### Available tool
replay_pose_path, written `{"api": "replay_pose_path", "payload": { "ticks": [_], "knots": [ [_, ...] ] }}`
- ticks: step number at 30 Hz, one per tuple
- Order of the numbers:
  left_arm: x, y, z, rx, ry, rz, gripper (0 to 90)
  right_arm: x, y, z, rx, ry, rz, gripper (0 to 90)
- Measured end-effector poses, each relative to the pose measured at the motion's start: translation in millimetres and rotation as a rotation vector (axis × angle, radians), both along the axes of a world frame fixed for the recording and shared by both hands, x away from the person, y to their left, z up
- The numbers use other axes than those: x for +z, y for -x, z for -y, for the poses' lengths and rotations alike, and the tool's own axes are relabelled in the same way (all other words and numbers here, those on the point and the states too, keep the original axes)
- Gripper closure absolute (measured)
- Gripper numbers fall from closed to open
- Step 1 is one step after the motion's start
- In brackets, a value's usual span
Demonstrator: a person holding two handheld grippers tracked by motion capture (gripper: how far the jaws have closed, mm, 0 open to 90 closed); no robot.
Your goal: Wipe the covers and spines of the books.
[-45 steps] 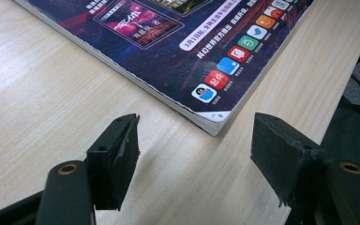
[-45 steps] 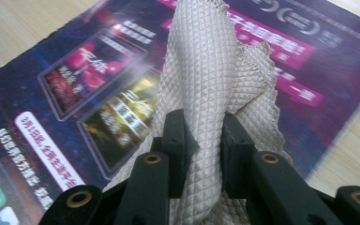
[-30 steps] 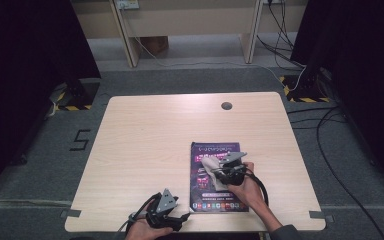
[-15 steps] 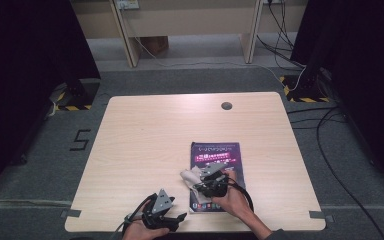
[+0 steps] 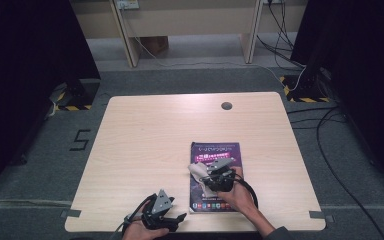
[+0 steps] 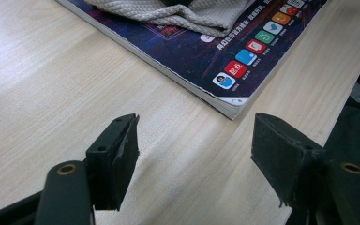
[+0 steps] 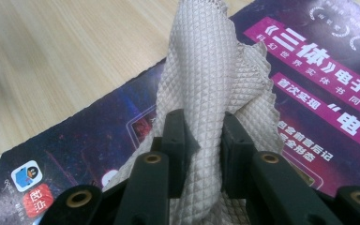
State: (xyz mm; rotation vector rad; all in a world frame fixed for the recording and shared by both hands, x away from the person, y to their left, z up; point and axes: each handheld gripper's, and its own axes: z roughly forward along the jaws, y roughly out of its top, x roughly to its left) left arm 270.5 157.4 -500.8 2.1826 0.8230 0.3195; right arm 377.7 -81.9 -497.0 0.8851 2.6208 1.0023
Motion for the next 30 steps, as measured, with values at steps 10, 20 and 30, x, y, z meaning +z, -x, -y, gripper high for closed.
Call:
{"api": "replay_pose_path", "payload": {
  "ticks": [10,20,30],
  "knots": [
    [-0.7,0.2,0.6,-0.001,0.0,0.0,31.3,-1.1,17.4,-16.2,0.089,-0.023,-0.029,75.6],
    [-0.8,0.2,-0.1,0.001,0.002,0.002,31.3,-1.0,18.2,-9.4,0.082,-0.03,-0.039,75.6],
    [-0.7,-0.3,-0.9,0.005,-0.001,0.001,31.4,1.2,14.5,41.8,-0.053,-0.017,-0.038,75.6]
  ]
}}
